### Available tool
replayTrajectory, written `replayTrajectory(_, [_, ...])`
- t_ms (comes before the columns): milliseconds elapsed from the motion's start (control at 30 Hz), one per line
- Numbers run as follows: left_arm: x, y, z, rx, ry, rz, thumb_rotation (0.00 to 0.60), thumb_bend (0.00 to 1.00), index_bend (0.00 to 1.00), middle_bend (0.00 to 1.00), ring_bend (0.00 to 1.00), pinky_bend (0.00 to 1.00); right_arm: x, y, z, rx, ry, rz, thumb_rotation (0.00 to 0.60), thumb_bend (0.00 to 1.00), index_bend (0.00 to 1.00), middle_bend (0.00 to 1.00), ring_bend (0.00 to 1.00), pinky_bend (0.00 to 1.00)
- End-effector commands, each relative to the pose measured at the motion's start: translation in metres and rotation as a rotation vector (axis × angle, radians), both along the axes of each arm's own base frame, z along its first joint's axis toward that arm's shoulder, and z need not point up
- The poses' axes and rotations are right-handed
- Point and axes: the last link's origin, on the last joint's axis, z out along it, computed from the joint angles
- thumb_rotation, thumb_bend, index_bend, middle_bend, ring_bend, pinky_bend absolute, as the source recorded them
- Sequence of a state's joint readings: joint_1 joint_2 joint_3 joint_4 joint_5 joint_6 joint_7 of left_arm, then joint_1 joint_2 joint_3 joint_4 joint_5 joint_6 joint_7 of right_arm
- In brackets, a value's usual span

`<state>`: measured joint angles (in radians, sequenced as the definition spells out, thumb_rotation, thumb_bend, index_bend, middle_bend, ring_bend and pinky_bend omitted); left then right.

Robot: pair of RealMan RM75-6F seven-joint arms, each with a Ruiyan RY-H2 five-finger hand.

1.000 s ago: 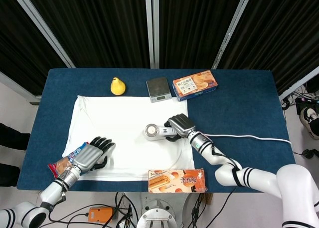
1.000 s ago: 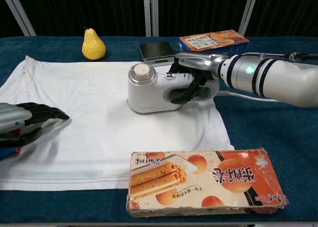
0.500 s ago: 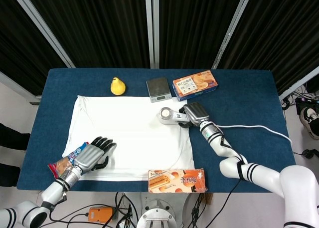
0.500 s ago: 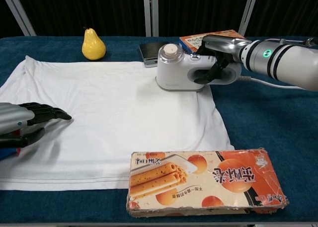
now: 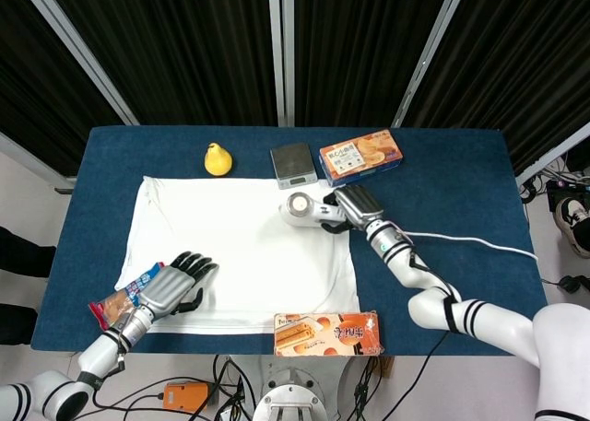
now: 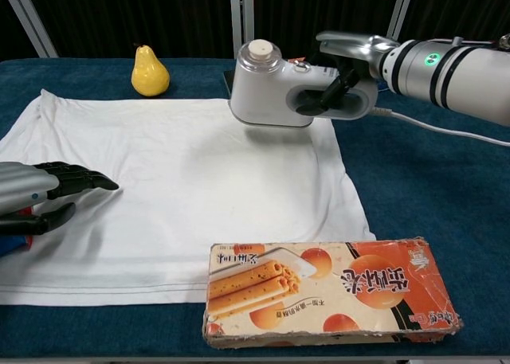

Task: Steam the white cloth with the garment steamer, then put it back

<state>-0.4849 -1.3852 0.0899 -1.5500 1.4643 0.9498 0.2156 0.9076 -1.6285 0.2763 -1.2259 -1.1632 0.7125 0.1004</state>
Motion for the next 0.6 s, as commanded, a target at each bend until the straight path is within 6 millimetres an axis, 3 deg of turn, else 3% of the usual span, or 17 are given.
replayTrajectory(33, [0.001, -0.001, 0.001, 0.003, -0.002, 0.001, 0.0, 0.54, 0.06, 0.04, 0.0, 0.0, 0.016, -0.003, -0.015, 0.031, 0.008, 0.003, 0.6, 0.63, 1.0, 0.92, 0.89, 0.64])
replayTrajectory(300, [0.0, 0.0, 0.002, 0.002, 0.004, 0.007, 0.0, 0.54, 0.06, 0.04, 0.0, 0.0, 0.026, -0.011, -0.042, 0.056, 0.09, -0.014, 0.6, 0.63, 1.0, 0.92, 0.89, 0.64])
replayTrajectory(600, [-0.002, 0.0, 0.0, 0.0, 0.003, 0.01, 0.0, 0.54, 0.06, 0.04, 0.0, 0.0, -0.002, -0.015, -0.028, 0.023, 0.136, -0.068, 0.6, 0.63, 1.0, 0.92, 0.89, 0.64])
